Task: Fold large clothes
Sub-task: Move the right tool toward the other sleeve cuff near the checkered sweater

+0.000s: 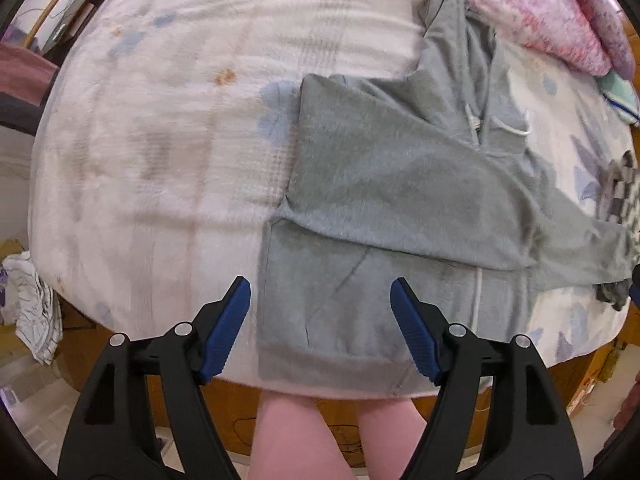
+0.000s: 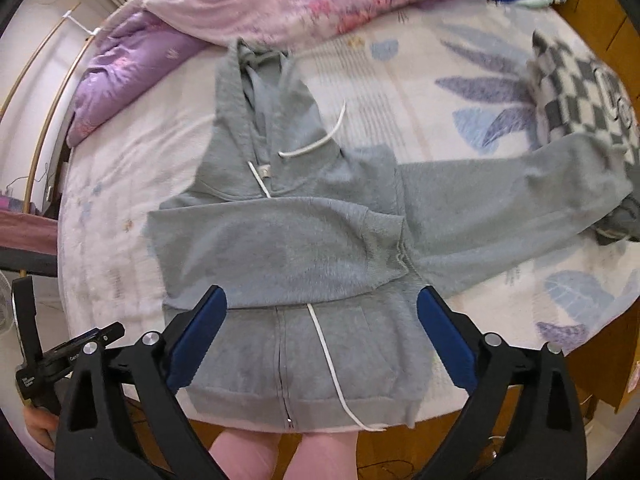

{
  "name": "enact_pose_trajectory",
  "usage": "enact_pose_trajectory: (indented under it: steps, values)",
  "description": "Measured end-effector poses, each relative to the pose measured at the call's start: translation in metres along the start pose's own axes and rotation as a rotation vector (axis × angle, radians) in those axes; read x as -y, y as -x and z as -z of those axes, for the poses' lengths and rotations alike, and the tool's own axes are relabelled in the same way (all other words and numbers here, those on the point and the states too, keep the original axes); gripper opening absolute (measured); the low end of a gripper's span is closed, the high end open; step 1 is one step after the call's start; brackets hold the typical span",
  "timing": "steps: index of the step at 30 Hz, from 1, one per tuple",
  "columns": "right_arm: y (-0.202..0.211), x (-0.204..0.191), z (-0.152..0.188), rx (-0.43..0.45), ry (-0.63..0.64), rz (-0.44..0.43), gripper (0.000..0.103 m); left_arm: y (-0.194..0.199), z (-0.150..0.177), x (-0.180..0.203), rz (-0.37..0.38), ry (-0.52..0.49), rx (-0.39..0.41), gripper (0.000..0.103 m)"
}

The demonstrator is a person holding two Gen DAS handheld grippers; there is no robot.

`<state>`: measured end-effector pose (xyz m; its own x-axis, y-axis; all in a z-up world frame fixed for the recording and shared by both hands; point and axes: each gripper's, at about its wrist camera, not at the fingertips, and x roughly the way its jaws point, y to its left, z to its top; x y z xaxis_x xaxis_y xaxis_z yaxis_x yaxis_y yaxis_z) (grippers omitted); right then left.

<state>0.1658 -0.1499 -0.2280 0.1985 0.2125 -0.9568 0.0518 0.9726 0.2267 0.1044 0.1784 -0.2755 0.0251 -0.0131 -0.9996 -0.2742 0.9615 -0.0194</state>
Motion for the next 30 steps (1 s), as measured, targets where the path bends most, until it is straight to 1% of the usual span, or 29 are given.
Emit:
enact_pose_trajectory:
  steps: [4, 5, 6, 8, 10, 14, 16, 19, 22, 24, 27, 30]
  values:
    - [0.024, -0.001, 0.011, 0.024, 0.016, 0.008, 0.095, 0.028, 0.016, 0.002, -0.002, 0.005, 0.047, 0.074]
    - [0.027, 0.000, 0.014, 0.029, 0.015, 0.001, 0.095, 0.027, 0.018, 0.005, 0.001, 0.002, 0.055, 0.075]
    - [0.031, 0.000, 0.018, 0.037, 0.014, -0.005, 0.095, 0.034, 0.022, 0.006, 0.001, -0.005, 0.070, 0.077]
    - [0.038, 0.000, 0.025, 0.046, 0.018, 0.008, 0.095, 0.043, 0.031, 0.008, -0.005, -0.018, 0.083, 0.077]
    - [0.045, -0.001, 0.032, 0.055, 0.015, 0.011, 0.095, 0.049, 0.039, 0.009, 0.005, -0.030, 0.090, 0.077]
    - [0.064, -0.003, 0.047, 0.086, -0.006, -0.009, 0.095, 0.067, 0.060, 0.017, 0.000, -0.078, 0.124, 0.077]
    - [0.077, -0.003, 0.057, 0.116, -0.019, -0.009, 0.095, 0.076, 0.069, 0.019, 0.009, -0.097, 0.148, 0.077]
    - [0.098, -0.002, 0.076, 0.184, -0.050, -0.002, 0.095, 0.089, 0.085, 0.016, 0.026, -0.101, 0.183, 0.077]
    - [0.118, 0.003, 0.097, 0.253, -0.108, 0.025, 0.095, 0.105, 0.100, 0.014, 0.033, -0.124, 0.251, 0.077]
    - [0.130, 0.008, 0.111, 0.279, -0.159, 0.035, 0.095, 0.117, 0.110, 0.013, 0.034, -0.140, 0.292, 0.077]
    - [0.146, 0.017, 0.135, 0.338, -0.215, 0.016, 0.095, 0.135, 0.124, 0.016, 0.089, -0.171, 0.365, 0.077]
    - [0.156, 0.022, 0.158, 0.365, -0.252, 0.047, 0.095, 0.148, 0.135, 0.024, 0.102, -0.197, 0.415, 0.077]
